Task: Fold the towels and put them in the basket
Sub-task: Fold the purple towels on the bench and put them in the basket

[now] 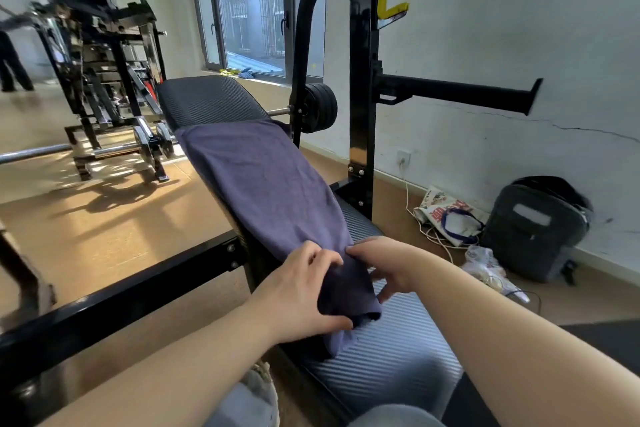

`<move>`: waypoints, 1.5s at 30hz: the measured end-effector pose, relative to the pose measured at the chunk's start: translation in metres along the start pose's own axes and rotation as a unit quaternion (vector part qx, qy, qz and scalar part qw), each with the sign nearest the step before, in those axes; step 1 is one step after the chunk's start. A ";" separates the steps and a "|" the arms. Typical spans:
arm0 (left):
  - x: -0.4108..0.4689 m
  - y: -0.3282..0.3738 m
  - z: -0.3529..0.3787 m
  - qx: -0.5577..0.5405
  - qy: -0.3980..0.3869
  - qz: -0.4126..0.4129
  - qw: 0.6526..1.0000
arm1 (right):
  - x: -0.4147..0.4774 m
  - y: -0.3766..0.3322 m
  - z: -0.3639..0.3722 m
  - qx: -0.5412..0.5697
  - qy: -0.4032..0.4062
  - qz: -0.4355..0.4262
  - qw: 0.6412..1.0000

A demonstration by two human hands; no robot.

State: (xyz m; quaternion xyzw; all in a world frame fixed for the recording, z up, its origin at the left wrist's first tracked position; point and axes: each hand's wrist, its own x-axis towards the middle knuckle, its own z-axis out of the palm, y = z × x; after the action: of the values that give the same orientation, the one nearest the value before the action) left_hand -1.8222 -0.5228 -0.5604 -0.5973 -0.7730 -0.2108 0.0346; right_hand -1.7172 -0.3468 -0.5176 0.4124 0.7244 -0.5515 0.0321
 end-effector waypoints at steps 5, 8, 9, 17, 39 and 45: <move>0.000 0.004 0.003 -0.026 -0.002 -0.048 0.999 | -0.004 -0.004 0.005 0.020 0.091 -0.106 0.990; 0.005 0.002 -0.011 -0.040 0.008 -0.065 0.997 | -0.010 -0.009 -0.007 -0.028 0.164 -0.155 0.974; 0.007 0.001 -0.016 -0.046 0.010 -0.067 0.997 | -0.011 -0.011 -0.013 -0.065 0.192 -0.176 0.963; 0.019 0.010 -0.047 -0.092 0.065 -0.063 0.992 | -0.015 -0.025 -0.031 -0.081 0.294 -0.239 0.922; 0.012 -0.021 -0.014 0.179 -0.127 -0.070 0.973 | 0.010 -0.014 -0.015 0.100 -0.011 -0.086 0.991; 0.011 -0.011 -0.005 0.245 -0.124 -0.076 0.959 | -0.002 -0.010 -0.009 0.080 -0.063 -0.046 0.994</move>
State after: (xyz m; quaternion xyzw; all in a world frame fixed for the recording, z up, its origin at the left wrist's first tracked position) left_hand -1.8367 -0.5171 -0.5557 -0.5318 -0.8421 0.0586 0.0675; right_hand -1.7184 -0.3414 -0.5051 0.3444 0.6924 -0.6337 0.0190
